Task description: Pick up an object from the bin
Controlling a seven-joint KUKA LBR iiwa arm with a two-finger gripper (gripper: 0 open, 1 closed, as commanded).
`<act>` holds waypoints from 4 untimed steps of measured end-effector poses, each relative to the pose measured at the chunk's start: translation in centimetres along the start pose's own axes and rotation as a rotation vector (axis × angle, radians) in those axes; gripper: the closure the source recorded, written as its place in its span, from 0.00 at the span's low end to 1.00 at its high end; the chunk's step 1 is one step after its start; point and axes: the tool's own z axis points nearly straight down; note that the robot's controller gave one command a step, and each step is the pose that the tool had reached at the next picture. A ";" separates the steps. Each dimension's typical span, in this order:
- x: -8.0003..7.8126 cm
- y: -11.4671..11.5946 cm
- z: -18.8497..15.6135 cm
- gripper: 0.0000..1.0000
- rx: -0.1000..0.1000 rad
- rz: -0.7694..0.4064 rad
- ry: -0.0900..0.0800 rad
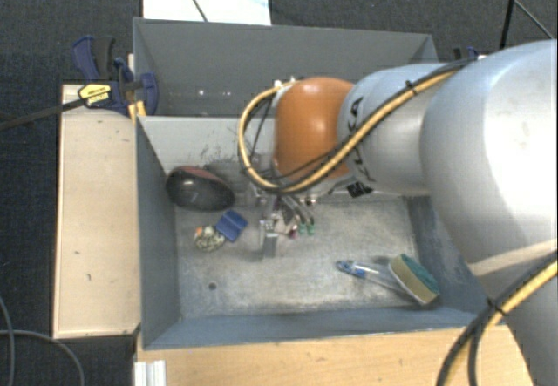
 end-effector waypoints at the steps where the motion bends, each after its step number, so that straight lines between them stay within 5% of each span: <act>1: 1.8 7.0 0.1 0.00 -0.001 -0.007 0.003; 2: 1.6 6.6 0.0 1.00 0.000 0.001 0.001; 3: 3.4 6.9 -17.6 1.00 -0.001 -0.032 -0.006; 4: 4.4 5.3 -18.8 1.00 0.001 -0.119 -0.001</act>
Offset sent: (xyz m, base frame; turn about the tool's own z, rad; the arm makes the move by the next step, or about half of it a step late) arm -0.0207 0.0644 -0.0010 -0.0012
